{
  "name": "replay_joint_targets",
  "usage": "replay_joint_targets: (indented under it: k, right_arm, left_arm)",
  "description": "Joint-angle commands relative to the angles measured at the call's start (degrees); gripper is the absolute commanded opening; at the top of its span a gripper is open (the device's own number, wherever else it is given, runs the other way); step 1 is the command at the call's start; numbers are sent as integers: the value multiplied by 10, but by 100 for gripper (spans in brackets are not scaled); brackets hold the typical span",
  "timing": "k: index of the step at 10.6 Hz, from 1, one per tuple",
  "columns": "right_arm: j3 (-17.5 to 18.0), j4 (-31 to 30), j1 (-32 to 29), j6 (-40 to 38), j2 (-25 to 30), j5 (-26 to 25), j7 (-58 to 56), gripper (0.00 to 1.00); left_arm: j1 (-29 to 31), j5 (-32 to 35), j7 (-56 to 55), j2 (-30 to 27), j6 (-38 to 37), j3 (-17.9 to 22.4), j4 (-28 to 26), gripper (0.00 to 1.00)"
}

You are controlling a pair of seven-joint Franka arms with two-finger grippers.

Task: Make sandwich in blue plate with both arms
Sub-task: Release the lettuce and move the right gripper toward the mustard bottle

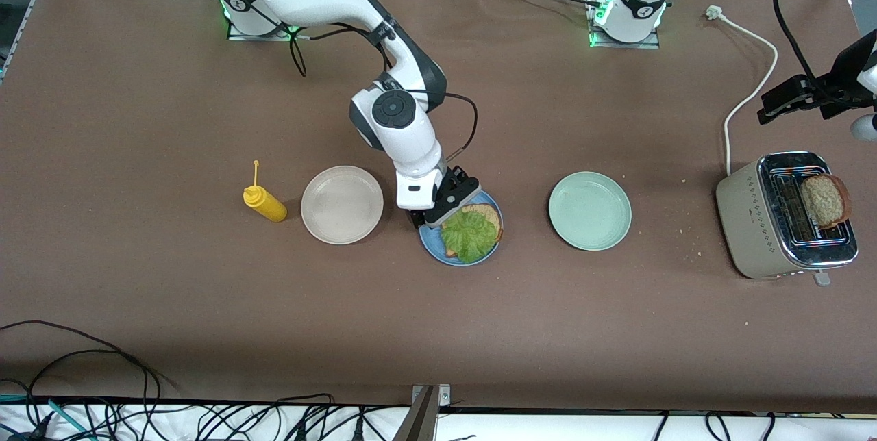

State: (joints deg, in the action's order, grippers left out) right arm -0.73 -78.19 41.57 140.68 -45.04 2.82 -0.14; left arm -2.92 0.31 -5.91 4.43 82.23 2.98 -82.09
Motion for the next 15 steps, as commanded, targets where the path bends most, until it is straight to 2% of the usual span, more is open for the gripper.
replay_joint_targets:
  k: [1,4,7,9,10,12,15]
  right_arm:
    - [-30,-10,-19,-156,83,-1,-21,100]
    - [-107,-19,-25,-323,145,5,-105,100]
    - [-186,-78,-25,-414,226,5,-135,100]
    - [-243,-146,-25,-411,275,5,-236,100]
    - [-278,-169,-26,-402,281,13,-306,100]
    - [-334,-205,-32,-375,278,86,-454,100]
    - [-343,-274,-85,-300,264,193,-657,100]
  left_arm:
    - [4,-2,5,1,-5,0,7,100]
    - [4,-2,5,1,-5,0,7,100]
    - [4,-2,5,1,-5,0,7,100]
    - [5,-2,5,1,-5,0,7,100]
    - [5,-2,5,1,-5,0,7,100]
    - [5,-2,5,1,-5,0,6,100]
    - [6,-2,5,1,-5,0,6,100]
